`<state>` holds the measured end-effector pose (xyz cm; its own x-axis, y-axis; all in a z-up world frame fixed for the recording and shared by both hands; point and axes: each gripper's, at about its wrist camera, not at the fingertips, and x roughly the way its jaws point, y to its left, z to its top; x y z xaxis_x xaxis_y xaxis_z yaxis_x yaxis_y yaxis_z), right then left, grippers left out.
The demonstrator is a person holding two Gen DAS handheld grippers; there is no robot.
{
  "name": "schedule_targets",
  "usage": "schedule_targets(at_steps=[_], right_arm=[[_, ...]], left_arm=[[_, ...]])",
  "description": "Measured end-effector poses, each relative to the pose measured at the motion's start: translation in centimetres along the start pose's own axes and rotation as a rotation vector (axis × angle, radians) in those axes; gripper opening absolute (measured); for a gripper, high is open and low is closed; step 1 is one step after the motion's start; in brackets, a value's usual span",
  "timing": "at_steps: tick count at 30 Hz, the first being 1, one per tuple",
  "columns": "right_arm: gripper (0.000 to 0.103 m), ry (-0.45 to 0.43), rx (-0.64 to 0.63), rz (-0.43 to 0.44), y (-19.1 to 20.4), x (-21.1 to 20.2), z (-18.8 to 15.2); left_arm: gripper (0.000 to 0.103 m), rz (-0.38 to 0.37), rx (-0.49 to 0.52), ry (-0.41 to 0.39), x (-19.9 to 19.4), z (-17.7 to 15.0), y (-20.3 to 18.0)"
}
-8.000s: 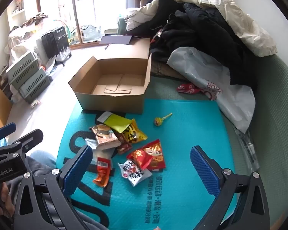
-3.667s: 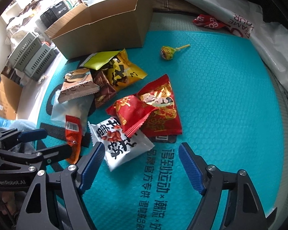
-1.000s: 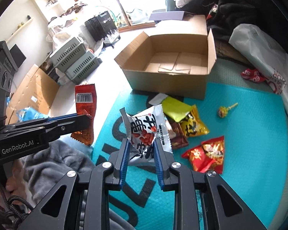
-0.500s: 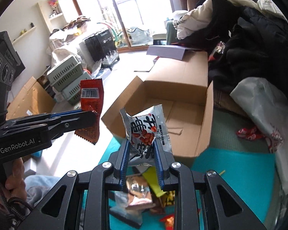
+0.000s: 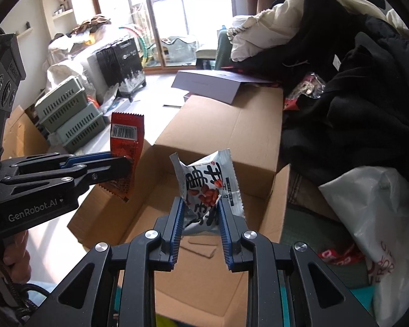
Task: Organize snacks
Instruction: 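Carry both packets into the cardboard box and open both tools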
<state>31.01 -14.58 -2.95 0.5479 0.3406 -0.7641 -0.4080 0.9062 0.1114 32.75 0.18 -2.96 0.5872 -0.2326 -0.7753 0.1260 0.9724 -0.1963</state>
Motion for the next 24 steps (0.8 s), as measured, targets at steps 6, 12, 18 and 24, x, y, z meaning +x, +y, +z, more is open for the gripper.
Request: schedule_targets(at_steps=[6, 12, 18, 24], right_arm=[[0.025, 0.069, -0.001, -0.030, -0.9, 4.5, 0.6], [0.026, 0.127, -0.028, -0.072, -0.6, 7.1, 0.2], [0.028, 0.143, -0.024, -0.094, -0.3, 7.2, -0.2], [0.051, 0.127, -0.042, -0.142, 0.1, 5.5, 0.0]], left_arm=[[0.017, 0.040, -0.007, 0.059, 4.6, 0.2, 1.5], [0.017, 0.102, 0.043, 0.093, 7.2, -0.8, 1.8], [0.018, 0.109, 0.024, 0.113, 7.1, -0.8, 2.3], [0.030, 0.170, 0.016, 0.102, 5.4, -0.9, 2.1]])
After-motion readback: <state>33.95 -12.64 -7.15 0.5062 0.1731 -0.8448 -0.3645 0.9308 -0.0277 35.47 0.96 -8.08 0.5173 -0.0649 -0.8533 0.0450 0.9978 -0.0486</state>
